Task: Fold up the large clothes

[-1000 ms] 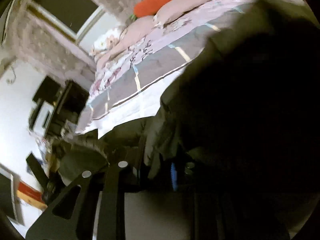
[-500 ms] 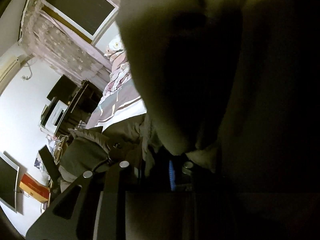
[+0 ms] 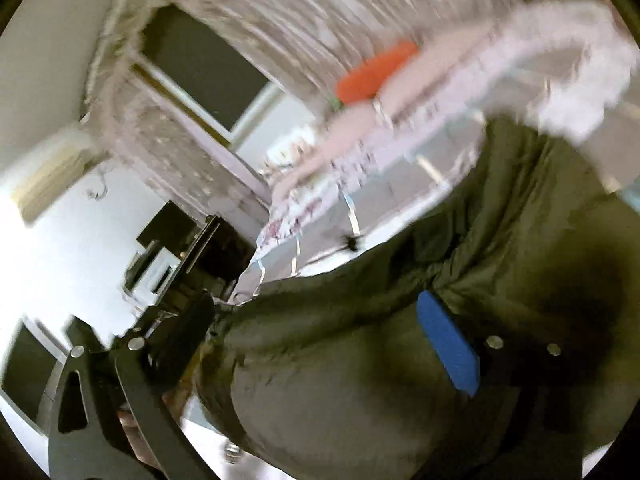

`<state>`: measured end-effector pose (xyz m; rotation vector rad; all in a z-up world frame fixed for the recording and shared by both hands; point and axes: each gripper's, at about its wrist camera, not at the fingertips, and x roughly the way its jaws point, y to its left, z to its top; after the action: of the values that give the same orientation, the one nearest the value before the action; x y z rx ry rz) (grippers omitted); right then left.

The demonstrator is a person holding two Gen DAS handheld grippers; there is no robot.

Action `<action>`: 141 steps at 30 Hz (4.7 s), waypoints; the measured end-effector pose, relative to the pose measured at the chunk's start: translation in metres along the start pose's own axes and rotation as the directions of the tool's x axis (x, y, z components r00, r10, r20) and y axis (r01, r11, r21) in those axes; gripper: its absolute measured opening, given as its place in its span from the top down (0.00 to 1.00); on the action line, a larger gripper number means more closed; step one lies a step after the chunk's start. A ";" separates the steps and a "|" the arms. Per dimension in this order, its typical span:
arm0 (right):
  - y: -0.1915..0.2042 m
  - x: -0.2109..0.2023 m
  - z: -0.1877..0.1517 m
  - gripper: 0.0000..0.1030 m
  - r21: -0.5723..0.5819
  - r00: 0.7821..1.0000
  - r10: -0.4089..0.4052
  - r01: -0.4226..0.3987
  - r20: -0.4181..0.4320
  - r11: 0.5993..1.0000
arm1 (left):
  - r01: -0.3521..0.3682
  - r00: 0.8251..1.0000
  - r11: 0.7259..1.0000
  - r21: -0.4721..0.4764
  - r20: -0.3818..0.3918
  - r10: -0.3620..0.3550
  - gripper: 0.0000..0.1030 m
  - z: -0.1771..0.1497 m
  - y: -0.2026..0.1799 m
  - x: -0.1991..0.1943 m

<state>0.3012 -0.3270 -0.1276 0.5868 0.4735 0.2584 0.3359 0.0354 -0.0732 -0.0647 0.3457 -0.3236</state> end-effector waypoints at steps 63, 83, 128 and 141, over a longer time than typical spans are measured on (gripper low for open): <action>-0.051 0.100 0.006 0.01 -0.108 0.937 -0.341 0.348 0.080 0.931 | -0.139 0.989 0.980 -0.140 0.022 0.144 0.02 -0.018 0.028 0.078; 0.115 -0.117 -0.002 0.01 -0.226 0.797 -0.443 0.560 0.412 0.797 | -0.232 0.967 0.972 0.033 0.113 0.227 0.02 0.042 -0.049 -0.131; 0.155 -0.214 -0.115 0.01 -0.371 0.835 -0.546 0.485 -0.075 0.792 | -0.162 0.933 0.986 0.048 -0.318 0.169 0.02 -0.058 -0.098 -0.254; 0.151 -0.206 -0.118 0.01 -0.369 0.838 -0.539 0.475 -0.090 0.799 | -0.161 0.925 0.985 0.062 -0.339 0.172 0.02 -0.069 -0.100 -0.244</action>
<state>0.0497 -0.2252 -0.0522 0.0831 0.7394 -0.1282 0.0649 0.0188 -0.0472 0.0558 0.6895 -0.1698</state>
